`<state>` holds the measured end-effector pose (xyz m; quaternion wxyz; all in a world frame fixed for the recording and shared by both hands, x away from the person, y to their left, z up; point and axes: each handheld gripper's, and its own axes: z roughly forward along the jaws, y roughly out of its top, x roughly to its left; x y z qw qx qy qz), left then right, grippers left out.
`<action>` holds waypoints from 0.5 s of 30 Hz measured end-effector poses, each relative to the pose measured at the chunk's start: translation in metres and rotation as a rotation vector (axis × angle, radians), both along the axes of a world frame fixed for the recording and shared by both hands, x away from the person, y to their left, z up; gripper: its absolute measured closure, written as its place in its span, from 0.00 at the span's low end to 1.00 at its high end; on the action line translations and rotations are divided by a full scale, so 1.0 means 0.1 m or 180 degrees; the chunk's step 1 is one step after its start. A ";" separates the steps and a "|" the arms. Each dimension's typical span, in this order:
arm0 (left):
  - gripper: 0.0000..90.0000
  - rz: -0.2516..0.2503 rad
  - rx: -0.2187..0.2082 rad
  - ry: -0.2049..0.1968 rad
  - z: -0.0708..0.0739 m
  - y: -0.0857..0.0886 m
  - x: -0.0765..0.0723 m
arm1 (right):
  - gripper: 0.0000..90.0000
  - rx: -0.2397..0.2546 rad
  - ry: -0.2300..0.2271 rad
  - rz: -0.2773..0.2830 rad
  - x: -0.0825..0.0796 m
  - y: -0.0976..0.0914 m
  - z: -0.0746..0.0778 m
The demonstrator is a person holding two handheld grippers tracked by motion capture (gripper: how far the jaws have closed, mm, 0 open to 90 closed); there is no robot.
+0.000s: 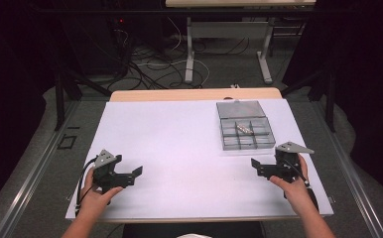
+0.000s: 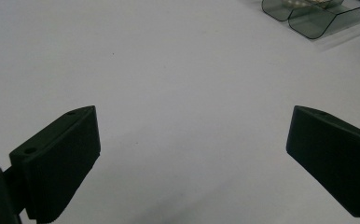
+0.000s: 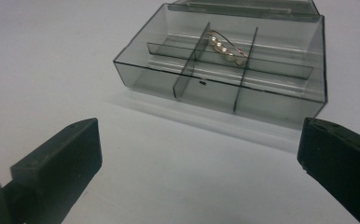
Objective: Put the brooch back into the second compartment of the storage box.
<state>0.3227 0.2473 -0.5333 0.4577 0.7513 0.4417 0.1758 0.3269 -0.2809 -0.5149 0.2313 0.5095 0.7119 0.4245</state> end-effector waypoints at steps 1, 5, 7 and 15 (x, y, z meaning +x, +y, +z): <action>0.03 0.0006 -0.0015 0.0013 0.00 0.00 0.00 | 0.00 0.0020 0.0020 -0.0013 -0.01 -0.02 -0.02; 0.03 0.0000 -0.0001 -0.0011 0.01 0.00 0.00 | 0.00 0.0023 0.0032 -0.0120 -0.03 -0.10 -0.09; 0.03 0.0003 -0.0002 -0.0012 0.01 0.01 0.00 | 0.00 0.0062 0.0078 -0.0167 -0.02 -0.14 -0.12; 0.03 0.0006 0.0005 -0.0004 0.01 0.02 0.00 | 0.00 -0.0005 0.0103 -0.0271 -0.02 -0.18 -0.23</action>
